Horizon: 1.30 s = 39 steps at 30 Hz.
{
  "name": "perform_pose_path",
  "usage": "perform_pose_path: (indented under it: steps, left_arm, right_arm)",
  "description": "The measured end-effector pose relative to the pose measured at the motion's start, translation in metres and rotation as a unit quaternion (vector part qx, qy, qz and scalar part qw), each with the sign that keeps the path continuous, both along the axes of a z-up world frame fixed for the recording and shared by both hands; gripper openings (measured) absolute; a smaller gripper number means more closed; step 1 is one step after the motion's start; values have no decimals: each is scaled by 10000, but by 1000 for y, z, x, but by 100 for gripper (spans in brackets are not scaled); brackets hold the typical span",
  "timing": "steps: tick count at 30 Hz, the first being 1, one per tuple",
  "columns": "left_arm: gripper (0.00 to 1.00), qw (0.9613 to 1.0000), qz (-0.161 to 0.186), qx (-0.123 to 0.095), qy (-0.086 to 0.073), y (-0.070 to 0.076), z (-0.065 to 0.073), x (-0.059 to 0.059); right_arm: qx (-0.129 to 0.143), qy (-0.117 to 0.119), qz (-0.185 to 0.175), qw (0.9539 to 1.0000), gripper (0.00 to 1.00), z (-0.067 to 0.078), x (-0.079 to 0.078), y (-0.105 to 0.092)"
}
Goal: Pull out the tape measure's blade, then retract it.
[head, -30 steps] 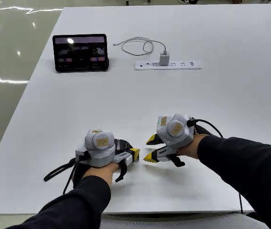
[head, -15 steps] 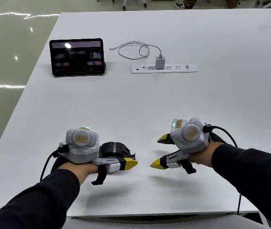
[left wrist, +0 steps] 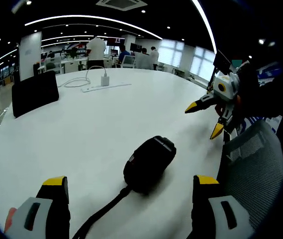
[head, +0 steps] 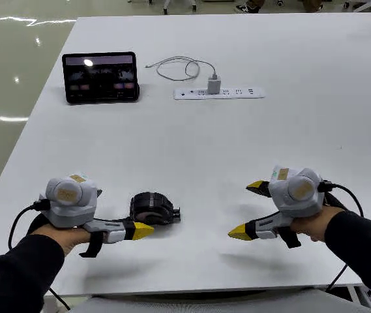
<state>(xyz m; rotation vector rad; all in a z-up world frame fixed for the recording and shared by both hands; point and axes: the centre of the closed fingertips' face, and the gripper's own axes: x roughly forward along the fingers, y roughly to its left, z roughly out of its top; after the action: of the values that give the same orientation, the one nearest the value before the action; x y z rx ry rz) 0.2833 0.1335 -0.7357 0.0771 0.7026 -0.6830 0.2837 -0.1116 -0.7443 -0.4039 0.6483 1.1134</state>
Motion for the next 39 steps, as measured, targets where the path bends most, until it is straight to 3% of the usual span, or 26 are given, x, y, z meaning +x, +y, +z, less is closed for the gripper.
perform_pose_path:
  steps: [4,7,9,16,18,23,25,31,32,34,37,39]
  left_arm:
    - [100,10000,-13,-25,-25,10,5,-6]
    - [100,9999,9,109,-23,19,5,-12]
    - [100,9999,154,-49,-10,23,9,-13]
    - [100,9998,200,21,48,35,5,-24]
    - [100,9998,201,-48,8,34,11,-27]
    - [100,9999,140,25,-19,39,13,-30]
    - [100,9999,82,52,-28,41,14,-30]
    - [100,9998,165,57,-86,48,16,-26]
    - [100,9999,41,42,87,46,13,-32]
    - [100,9999,92,-3,44,47,14,-30]
    - [100,9998,35,185,-36,51,14,-29]
    - [100,9998,44,177,-70,52,16,-27]
  right_arm:
    - [-38,51,-121,9999,78,-5,-2,-20]
    - [-68,1,-228,9997,81,-3,-4,-36]
    - [-6,-20,-374,9993,83,-1,-6,-48]
    - [-101,74,-735,9972,87,-8,-21,-92]
    - [-101,26,-762,9970,90,-4,-27,-105]
    - [-81,-123,-1036,9945,95,12,-32,-130]
    - [-119,-148,-1064,9941,98,12,-32,-140]
    - [-138,-211,-1161,9929,100,18,-30,-150]
    - [-187,-238,-1155,9928,100,17,-30,-151]
    - [-240,-292,-1083,9934,100,16,-32,-154]
    - [-205,-217,-1088,9936,100,16,-34,-154]
    - [-179,-225,-1100,9935,100,18,-34,-153]
